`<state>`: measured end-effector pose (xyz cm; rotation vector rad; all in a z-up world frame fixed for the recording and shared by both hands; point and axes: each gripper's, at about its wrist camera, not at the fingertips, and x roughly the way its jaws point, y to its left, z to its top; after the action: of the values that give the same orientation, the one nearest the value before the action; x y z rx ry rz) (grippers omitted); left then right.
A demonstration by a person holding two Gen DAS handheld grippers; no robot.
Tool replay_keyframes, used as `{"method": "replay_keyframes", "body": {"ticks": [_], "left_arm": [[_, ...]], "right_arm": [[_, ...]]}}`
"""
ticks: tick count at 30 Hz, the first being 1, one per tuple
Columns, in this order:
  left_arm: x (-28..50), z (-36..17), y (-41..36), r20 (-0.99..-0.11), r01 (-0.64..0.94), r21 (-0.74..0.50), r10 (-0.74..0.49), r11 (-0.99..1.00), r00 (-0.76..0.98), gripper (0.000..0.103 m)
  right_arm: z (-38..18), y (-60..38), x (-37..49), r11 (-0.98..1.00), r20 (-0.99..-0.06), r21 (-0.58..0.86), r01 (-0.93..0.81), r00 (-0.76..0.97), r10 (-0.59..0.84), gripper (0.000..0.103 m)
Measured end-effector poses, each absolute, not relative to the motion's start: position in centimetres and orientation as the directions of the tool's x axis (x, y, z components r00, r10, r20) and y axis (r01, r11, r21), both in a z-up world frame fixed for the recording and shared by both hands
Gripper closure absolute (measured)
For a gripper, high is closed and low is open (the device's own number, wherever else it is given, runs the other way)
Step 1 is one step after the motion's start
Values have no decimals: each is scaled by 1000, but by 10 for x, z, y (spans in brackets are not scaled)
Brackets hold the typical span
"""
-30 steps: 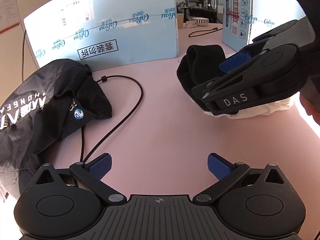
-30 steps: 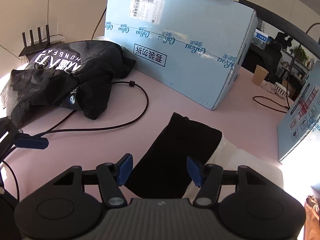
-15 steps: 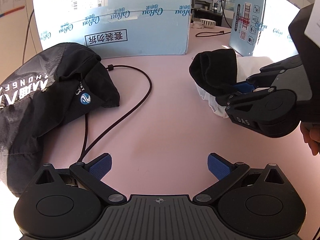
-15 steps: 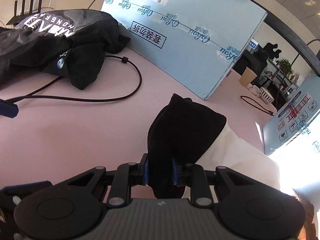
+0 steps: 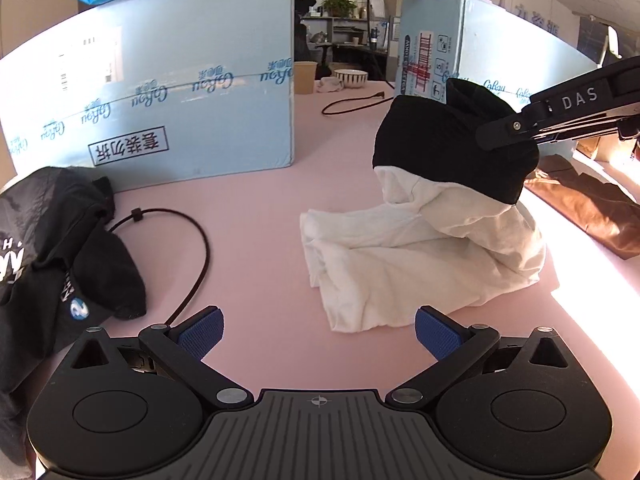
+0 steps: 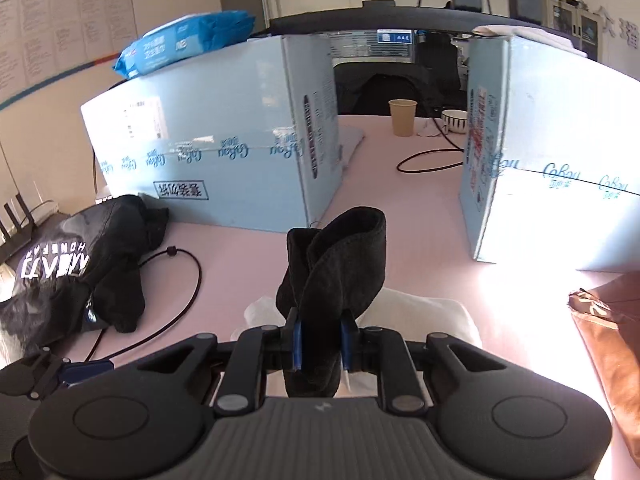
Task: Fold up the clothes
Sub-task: 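Lower the shirt onto the table with the right gripper and open it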
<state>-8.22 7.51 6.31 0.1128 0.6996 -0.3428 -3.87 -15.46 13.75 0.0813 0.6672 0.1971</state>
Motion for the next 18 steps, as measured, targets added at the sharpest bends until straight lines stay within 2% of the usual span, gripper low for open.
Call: {"method": "replay_keyframes", "body": {"ticks": [4, 8, 18], "left_arm": [[-67, 73, 47, -622, 383, -11, -307, 924, 720, 0], [-51, 72, 21, -646, 391, -3, -301, 920, 701, 0], [-35, 57, -8, -701, 389, 30, -258, 921, 664, 0]], "right_arm": [[149, -212, -46, 987, -581, 151, -60, 802, 138, 84], [147, -258, -52, 988, -578, 151, 28, 813, 65, 84], [92, -375, -60, 938, -646, 241, 250, 763, -37, 83]]}}
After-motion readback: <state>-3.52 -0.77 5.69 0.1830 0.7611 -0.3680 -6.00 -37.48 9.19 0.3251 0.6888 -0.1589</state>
